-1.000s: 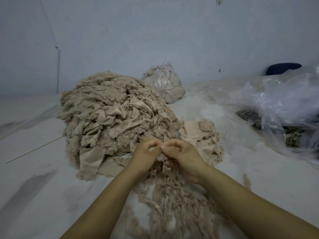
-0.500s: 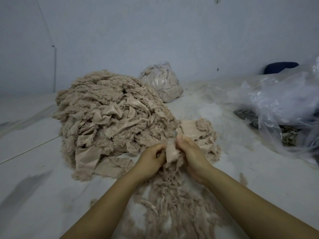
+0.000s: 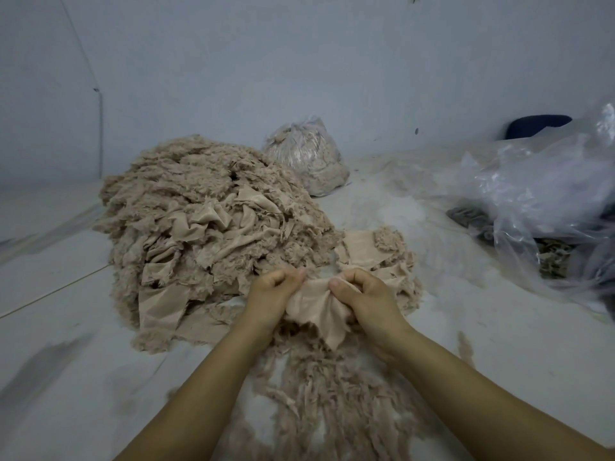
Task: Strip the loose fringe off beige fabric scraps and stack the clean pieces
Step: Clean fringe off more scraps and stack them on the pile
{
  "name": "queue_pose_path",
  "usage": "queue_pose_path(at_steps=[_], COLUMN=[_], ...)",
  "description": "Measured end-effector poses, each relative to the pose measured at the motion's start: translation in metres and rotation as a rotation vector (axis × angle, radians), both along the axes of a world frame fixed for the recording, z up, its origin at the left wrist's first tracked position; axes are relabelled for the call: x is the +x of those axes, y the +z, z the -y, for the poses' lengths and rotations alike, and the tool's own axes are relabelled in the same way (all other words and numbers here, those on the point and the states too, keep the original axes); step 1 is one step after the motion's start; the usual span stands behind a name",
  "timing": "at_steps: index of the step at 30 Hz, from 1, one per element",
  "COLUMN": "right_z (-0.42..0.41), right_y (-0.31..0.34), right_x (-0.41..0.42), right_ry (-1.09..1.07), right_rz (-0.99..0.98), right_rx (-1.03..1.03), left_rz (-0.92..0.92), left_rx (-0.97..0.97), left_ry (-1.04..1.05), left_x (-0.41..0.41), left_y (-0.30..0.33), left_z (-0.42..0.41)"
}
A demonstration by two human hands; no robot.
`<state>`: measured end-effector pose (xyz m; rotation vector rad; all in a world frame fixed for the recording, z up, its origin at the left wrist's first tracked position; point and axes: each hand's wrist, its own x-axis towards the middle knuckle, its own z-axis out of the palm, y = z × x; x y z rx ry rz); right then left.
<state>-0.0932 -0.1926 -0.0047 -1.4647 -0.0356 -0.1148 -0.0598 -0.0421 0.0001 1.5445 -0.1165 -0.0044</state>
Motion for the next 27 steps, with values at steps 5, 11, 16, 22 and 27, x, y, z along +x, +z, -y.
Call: queue_pose_path(at_steps=[5, 11, 16, 22, 27], right_z=[0.002, -0.004, -0.001, -0.004, 0.015], right_y=[0.003, -0.002, -0.008, -0.01, -0.014], right_x=[0.0, -0.002, -0.004, -0.008, -0.016], right_ry=[0.06, 0.031, -0.063, -0.085, 0.058], right_rz=[0.006, 0.061, 0.053, 0.061, 0.007], right_rx=[0.064, -0.025, -0.101, -0.066, -0.17], left_rz=[-0.009, -0.036, 0.068, 0.247, 0.162], left_rx=[0.194, 0.12, 0.224, 0.554, 0.539], left_ry=[-0.183, -0.385, -0.076, 0.088, 0.3], left_x=[-0.005, -0.012, -0.003, 0.009, 0.02], left_y=[0.001, -0.001, -0.001, -0.006, -0.003], left_z=[0.005, 0.015, 0.007, 0.001, -0.039])
